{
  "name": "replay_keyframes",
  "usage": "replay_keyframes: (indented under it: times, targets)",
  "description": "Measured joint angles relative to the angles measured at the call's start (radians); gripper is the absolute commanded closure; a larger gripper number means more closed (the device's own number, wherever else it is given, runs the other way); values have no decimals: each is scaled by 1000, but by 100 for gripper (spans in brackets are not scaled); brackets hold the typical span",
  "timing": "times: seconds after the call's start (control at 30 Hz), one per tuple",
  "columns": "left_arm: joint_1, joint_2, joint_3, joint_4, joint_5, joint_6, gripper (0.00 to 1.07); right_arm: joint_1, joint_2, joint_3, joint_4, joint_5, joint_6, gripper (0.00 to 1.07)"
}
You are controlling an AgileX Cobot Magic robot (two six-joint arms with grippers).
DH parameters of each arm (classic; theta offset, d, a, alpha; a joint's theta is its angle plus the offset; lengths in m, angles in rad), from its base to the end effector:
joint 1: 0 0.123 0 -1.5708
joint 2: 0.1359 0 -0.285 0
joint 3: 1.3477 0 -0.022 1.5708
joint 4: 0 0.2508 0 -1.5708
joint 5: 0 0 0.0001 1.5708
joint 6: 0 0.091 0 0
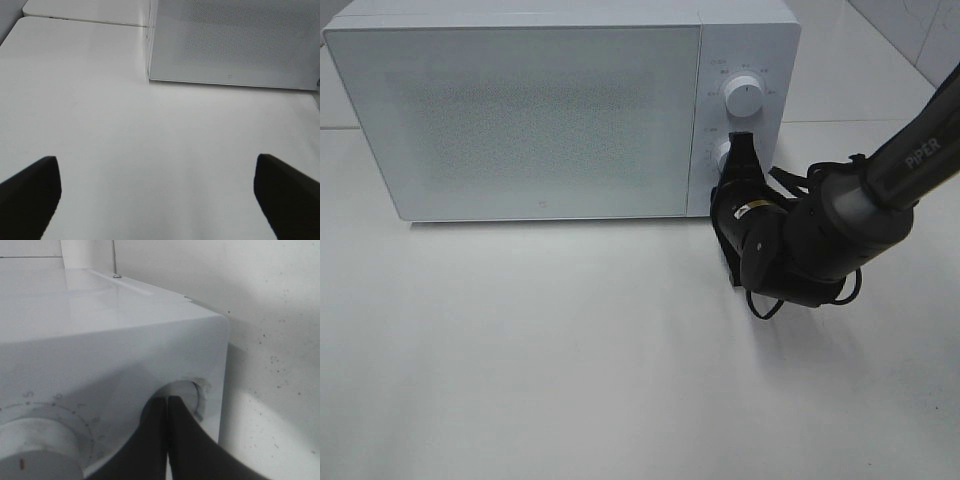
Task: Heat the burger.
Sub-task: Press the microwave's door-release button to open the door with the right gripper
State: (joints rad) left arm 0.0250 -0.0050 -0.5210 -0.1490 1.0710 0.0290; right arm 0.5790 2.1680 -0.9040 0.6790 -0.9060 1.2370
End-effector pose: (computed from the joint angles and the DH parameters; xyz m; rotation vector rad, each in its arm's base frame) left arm -0.0087 -0.0121 0.2829 0.0141 2.0226 -0.1435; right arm 0.3429 0.1705 0.0811 1.3736 1.5213 0.9985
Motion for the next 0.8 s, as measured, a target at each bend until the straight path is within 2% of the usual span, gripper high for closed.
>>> replay_keyframes:
  times: [0.3, 0.53, 0.8]
  targets:
    - [0, 0, 0, 0, 0, 0, 9, 13, 34, -55, 86, -17, -32, 107]
    - [0, 0, 0, 0, 0, 0, 9, 47, 67, -120, 240, -19, -104, 107]
    - [0, 0, 0, 0, 0, 0, 9, 50, 70, -132, 273, -18, -138, 107]
